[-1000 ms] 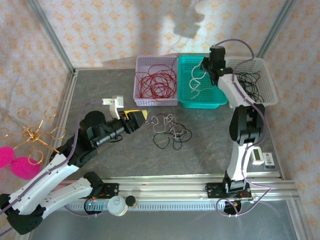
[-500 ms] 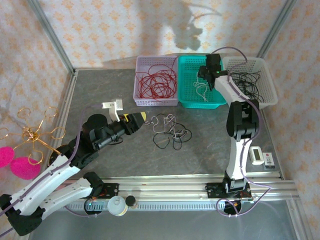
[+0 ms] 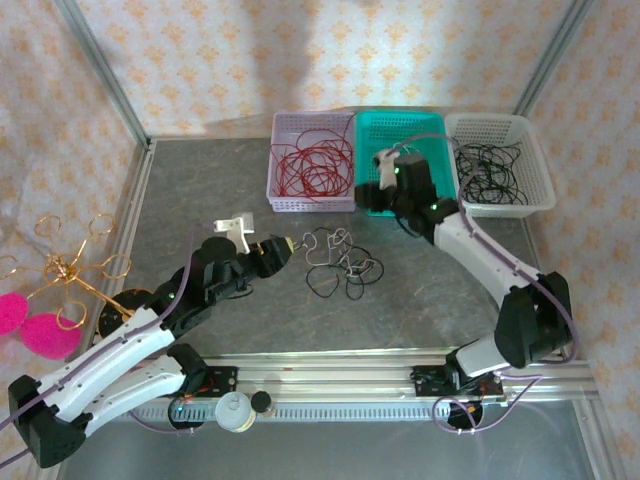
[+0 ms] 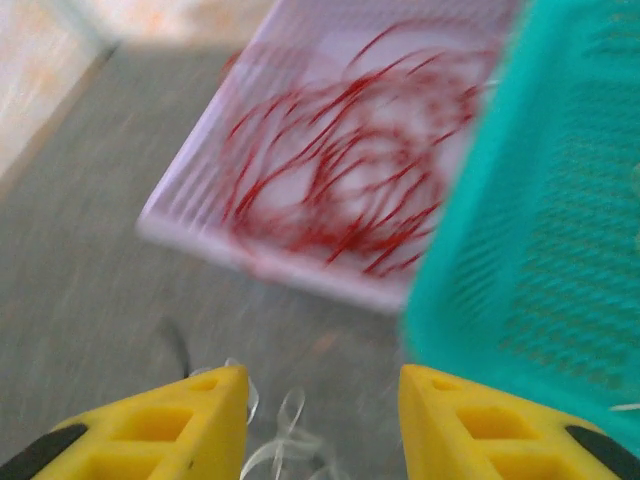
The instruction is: Untangle the cables
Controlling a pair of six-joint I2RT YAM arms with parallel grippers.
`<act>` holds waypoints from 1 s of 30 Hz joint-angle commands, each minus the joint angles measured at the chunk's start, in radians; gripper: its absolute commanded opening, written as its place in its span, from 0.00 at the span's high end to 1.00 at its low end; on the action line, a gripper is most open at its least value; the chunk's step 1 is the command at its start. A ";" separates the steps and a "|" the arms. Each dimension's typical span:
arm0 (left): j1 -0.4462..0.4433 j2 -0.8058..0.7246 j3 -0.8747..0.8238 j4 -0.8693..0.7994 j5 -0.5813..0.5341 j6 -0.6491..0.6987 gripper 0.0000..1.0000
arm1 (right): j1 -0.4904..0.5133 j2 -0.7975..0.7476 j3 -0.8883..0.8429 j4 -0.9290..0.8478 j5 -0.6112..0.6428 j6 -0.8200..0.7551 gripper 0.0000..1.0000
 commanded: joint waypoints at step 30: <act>0.002 -0.027 -0.048 -0.048 -0.051 -0.041 0.46 | 0.002 0.232 -0.044 -0.046 -0.331 -1.345 0.40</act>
